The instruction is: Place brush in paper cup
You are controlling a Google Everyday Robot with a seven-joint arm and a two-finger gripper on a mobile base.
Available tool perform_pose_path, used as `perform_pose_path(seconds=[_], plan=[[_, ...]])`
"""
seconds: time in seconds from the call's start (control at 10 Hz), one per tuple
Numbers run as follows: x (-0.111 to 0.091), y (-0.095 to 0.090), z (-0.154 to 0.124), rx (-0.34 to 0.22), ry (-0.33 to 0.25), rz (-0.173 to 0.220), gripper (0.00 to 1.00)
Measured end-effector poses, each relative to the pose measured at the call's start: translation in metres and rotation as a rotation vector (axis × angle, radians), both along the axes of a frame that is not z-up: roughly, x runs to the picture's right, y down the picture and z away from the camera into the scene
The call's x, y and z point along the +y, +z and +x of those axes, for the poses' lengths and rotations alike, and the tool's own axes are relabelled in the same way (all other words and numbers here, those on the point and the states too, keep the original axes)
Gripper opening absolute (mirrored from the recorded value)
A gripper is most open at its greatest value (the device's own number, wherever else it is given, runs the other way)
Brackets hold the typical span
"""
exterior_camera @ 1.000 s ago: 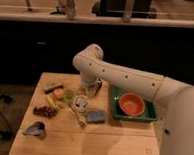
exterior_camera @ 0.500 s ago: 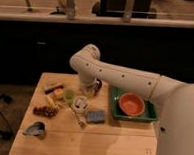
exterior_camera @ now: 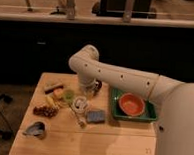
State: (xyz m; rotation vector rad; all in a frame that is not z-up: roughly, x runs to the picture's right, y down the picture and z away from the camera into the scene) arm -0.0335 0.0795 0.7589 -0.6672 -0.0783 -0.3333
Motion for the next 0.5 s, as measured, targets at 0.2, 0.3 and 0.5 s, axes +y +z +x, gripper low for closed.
perform_pose_path(seconds=[0.2,0.3,0.5], plan=[[0.0008,0.0006,-0.0042,-0.002,-0.001,-0.004,0.20],[0.0009,0.0005,-0.0064,-0.005,0.000,-0.005,0.30],[0.0018,0.0004,-0.0092,-0.008,0.000,-0.008,0.51]])
